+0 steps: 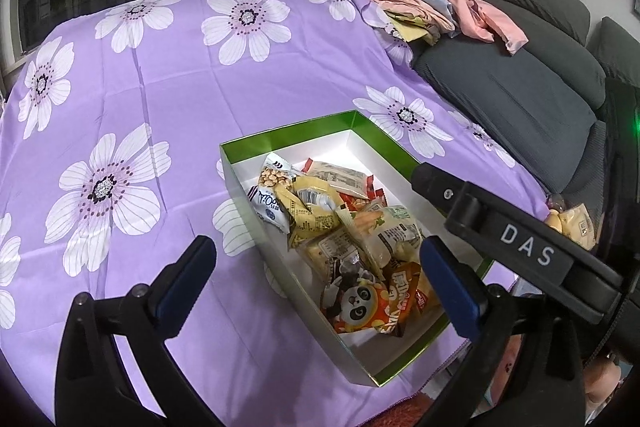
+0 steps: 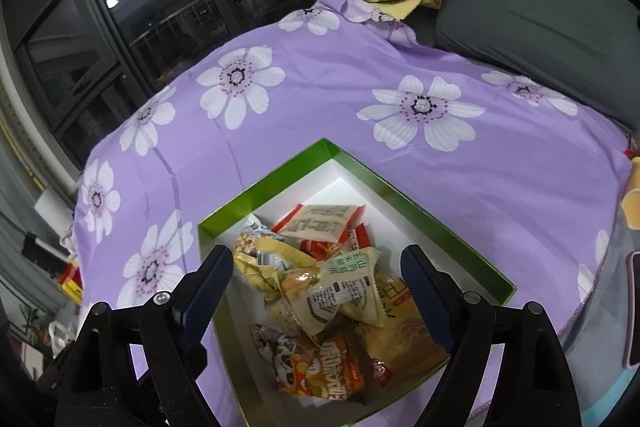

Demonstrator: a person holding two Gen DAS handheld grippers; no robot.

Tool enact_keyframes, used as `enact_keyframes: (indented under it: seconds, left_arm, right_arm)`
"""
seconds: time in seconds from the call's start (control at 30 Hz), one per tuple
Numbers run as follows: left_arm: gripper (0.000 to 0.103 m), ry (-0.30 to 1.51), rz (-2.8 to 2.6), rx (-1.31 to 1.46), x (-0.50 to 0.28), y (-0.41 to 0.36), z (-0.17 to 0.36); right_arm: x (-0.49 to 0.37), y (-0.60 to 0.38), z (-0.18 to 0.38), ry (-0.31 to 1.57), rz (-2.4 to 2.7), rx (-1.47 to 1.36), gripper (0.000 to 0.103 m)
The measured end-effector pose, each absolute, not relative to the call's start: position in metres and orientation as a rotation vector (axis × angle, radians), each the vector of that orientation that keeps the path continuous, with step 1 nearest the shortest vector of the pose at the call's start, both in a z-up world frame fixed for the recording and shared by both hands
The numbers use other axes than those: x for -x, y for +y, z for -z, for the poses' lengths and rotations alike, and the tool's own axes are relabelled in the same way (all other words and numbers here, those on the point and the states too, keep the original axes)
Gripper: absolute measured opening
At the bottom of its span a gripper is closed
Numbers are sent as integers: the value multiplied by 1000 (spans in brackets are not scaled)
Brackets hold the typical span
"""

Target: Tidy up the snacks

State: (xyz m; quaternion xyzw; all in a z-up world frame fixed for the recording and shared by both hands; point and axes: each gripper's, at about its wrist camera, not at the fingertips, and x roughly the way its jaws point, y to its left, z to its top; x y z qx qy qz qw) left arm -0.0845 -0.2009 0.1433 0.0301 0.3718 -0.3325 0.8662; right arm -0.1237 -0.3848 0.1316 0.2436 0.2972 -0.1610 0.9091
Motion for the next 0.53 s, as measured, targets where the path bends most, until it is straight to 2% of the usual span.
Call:
enact_keyframes:
  seconds: [0.53]
  left_arm:
    - [102, 812, 739, 4, 81, -190, -140]
  right_arm:
    - [120, -382, -129, 621, 316, -516, 86]
